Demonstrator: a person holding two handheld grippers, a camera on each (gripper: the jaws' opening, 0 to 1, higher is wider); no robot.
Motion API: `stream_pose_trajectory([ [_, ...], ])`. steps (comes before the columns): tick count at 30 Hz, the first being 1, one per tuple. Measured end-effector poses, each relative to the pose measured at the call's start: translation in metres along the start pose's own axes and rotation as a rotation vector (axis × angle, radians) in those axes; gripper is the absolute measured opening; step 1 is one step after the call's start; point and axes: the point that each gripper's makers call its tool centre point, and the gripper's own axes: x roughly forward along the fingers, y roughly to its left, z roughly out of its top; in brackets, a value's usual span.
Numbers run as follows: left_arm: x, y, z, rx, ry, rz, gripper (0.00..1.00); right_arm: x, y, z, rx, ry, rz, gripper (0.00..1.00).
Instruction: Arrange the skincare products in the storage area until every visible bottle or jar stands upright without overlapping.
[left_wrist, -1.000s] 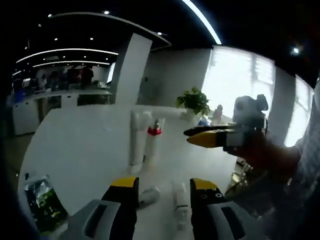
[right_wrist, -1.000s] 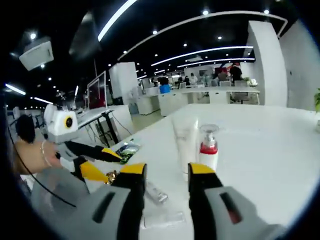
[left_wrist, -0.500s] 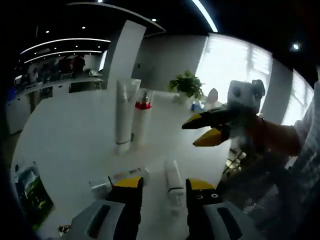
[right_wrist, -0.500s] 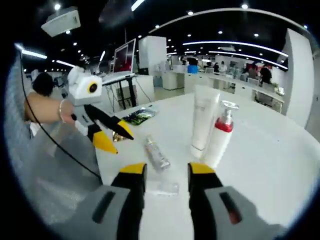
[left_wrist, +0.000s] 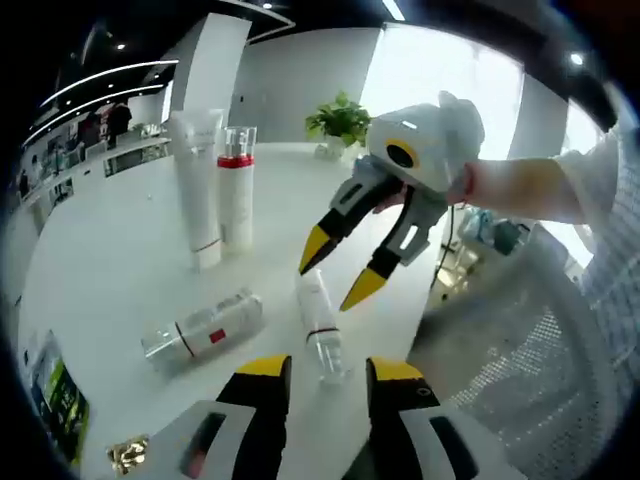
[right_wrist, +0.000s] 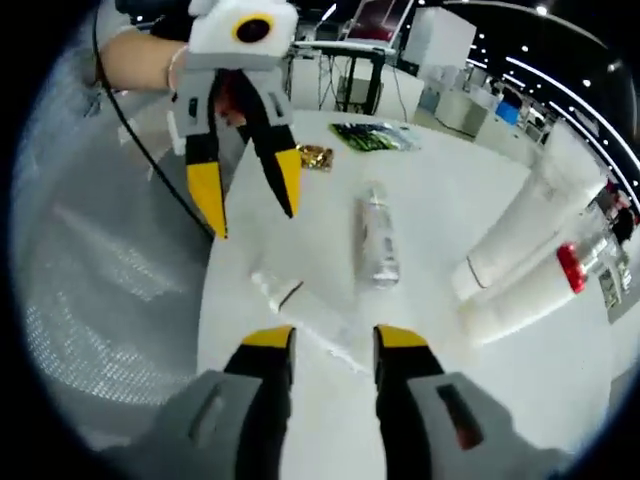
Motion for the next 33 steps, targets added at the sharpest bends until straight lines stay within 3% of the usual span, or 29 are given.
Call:
stream_pose_trajectory([
  [3, 0.002, -0.006, -0.007, -0.007, 0.026, -0.025, 0.31, 0.005, 0.005, -0.007, -0.104, 0.061, 0.068, 0.31],
  [5, 0.003, -0.013, -0.021, 0.013, 0.093, -0.054, 0.31, 0.012, 0.007, -0.021, -0.204, 0.152, 0.108, 0.31],
  [7, 0.004, -0.019, -0.024, 0.075, 0.118, -0.077, 0.31, 0.019, 0.006, -0.028, -0.260, 0.194, 0.118, 0.30],
  [8, 0.007, -0.023, -0.023, 0.120, 0.110, -0.079, 0.31, 0.026, 0.014, -0.034, -0.284, 0.207, 0.168, 0.29],
  [10, 0.009, -0.025, -0.024, 0.123, 0.114, -0.082, 0.31, 0.031, 0.022, -0.045, -0.302, 0.256, 0.220, 0.26],
  [14, 0.011, -0.025, -0.031, 0.105, 0.146, -0.085, 0.31, 0.039, 0.022, -0.057, -0.350, 0.302, 0.233, 0.21],
  [20, 0.008, -0.017, -0.041, 0.110, 0.189, -0.056, 0.31, 0.047, 0.020, -0.059, -0.373, 0.310, 0.238, 0.20],
  [21, 0.009, -0.014, -0.039, 0.078, 0.180, -0.051, 0.31, 0.050, 0.017, -0.070, -0.466, 0.374, 0.253, 0.20],
  [23, 0.010, -0.009, -0.049, 0.080, 0.218, -0.029, 0.31, 0.046, 0.023, -0.084, -0.505, 0.424, 0.276, 0.20],
  [26, 0.012, -0.003, -0.054, 0.089, 0.242, -0.003, 0.32, 0.043, 0.039, -0.086, -0.478, 0.401, 0.333, 0.20],
  [27, 0.011, 0.000, -0.060, 0.101, 0.265, 0.005, 0.32, 0.039, 0.054, -0.088, -0.473, 0.389, 0.383, 0.20],
  [28, 0.013, -0.008, -0.083, 0.148, 0.368, -0.041, 0.32, 0.037, 0.064, -0.090, -0.490, 0.393, 0.413, 0.20],
  [29, 0.014, -0.012, -0.089, 0.169, 0.393, -0.062, 0.32, 0.035, 0.074, -0.091, -0.490, 0.391, 0.449, 0.20],
  [33, 0.015, -0.017, -0.097, 0.214, 0.424, -0.073, 0.31, 0.035, 0.083, -0.091, -0.460, 0.366, 0.472, 0.20],
])
